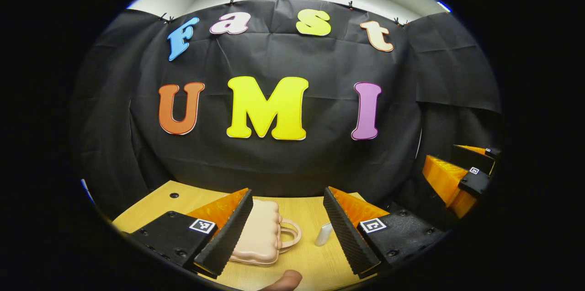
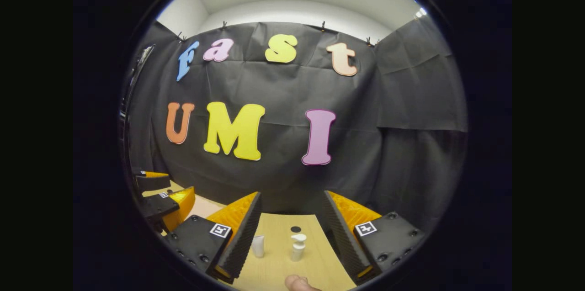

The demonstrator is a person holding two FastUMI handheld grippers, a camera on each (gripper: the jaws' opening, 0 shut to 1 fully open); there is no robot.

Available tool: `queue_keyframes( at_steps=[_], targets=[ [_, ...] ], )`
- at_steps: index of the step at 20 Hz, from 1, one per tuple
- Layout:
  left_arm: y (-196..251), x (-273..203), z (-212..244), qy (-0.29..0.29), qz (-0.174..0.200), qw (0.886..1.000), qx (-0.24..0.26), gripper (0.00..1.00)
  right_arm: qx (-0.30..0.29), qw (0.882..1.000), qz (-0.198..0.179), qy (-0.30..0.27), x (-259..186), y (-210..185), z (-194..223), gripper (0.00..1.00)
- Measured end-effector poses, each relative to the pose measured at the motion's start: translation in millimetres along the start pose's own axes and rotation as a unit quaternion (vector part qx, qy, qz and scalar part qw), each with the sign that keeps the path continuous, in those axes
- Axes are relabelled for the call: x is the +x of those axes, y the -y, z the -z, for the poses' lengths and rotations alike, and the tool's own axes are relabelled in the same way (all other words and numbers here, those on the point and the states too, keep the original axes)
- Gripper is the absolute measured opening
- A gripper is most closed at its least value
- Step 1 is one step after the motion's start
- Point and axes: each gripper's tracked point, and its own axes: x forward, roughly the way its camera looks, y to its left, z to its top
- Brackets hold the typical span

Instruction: First open the suitcase, pack the skin care products into it, and then close the suitcase.

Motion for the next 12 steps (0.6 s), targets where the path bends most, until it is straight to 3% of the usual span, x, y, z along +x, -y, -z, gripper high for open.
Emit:
queue_keyframes(
  at_steps=[12],
  targets=[
    [-9,9,8,-0.004,-0.013,1.0,0.015,0.99,0.003,1.0,-0.001,0.006,1,6,2,0.79]
  ],
)
